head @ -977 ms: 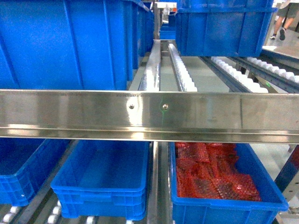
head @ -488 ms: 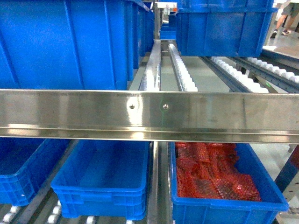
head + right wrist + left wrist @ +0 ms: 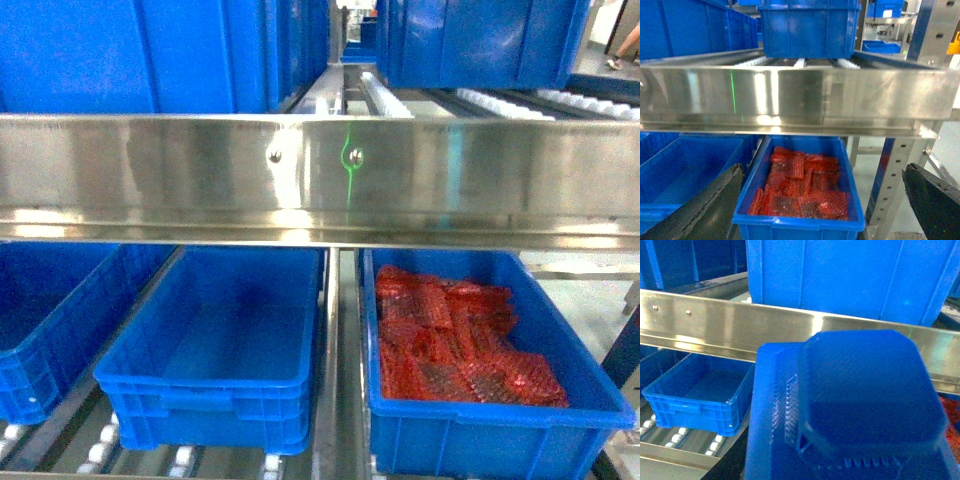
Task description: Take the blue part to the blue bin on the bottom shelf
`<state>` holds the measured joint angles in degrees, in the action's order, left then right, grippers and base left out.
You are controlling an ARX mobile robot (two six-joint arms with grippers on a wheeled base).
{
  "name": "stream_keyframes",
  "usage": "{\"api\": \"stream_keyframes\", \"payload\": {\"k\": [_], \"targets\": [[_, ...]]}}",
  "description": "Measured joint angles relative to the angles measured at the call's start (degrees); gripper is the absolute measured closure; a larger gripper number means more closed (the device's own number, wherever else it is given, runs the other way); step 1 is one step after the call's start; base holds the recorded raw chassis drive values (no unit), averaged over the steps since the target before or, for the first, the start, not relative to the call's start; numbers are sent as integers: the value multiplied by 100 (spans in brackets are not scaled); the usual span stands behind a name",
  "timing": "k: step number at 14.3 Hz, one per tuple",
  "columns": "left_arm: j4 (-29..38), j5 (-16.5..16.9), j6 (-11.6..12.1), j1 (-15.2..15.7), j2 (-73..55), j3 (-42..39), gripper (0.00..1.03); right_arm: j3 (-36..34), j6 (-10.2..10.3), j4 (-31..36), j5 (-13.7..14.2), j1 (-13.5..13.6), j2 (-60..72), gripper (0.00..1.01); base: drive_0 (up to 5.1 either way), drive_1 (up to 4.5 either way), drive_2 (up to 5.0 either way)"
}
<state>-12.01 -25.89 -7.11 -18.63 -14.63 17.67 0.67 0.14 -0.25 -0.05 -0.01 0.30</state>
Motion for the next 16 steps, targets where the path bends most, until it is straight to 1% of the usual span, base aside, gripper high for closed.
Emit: {"api": "stream_keyframes", "payload": {"k": [16], "targets": [[-11, 0, 0, 0, -4, 0, 59, 0, 0, -4, 2, 0, 0, 3, 0, 0, 0]]}}
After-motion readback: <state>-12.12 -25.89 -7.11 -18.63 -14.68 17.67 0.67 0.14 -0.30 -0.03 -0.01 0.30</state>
